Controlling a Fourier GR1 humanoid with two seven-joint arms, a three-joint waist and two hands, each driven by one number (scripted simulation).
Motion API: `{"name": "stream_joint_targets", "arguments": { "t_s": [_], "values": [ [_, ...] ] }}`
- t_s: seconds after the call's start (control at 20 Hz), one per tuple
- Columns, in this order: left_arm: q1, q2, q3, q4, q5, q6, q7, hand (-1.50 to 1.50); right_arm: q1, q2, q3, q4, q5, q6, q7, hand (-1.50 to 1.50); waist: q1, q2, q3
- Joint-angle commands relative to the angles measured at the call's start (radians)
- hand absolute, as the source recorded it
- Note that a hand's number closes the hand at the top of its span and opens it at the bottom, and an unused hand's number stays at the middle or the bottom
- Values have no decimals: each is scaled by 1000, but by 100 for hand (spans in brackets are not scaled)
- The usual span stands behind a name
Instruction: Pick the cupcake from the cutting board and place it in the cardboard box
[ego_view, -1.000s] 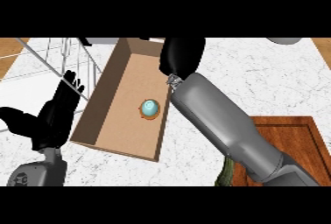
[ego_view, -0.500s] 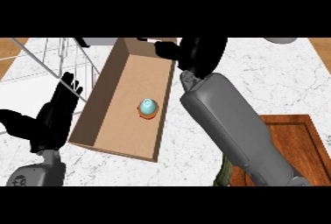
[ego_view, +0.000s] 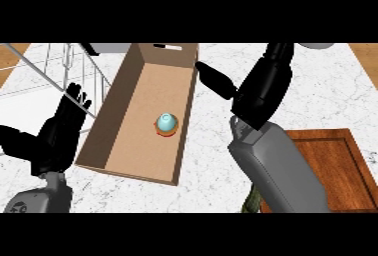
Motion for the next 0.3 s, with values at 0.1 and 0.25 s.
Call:
{"name": "stream_joint_targets", "arguments": {
  "t_s": [0.1, 0.25],
  "values": [
    [26, 4, 7, -11, 9, -11, 0, 0, 213, 4, 92, -268, 126, -53, 172, -150, 0, 0, -1],
    [1, 28, 20, -39, 34, -34, 42, 0, 323, 4, 134, -318, 171, -79, 163, -150, 5, 3, -1]
  ]
}}
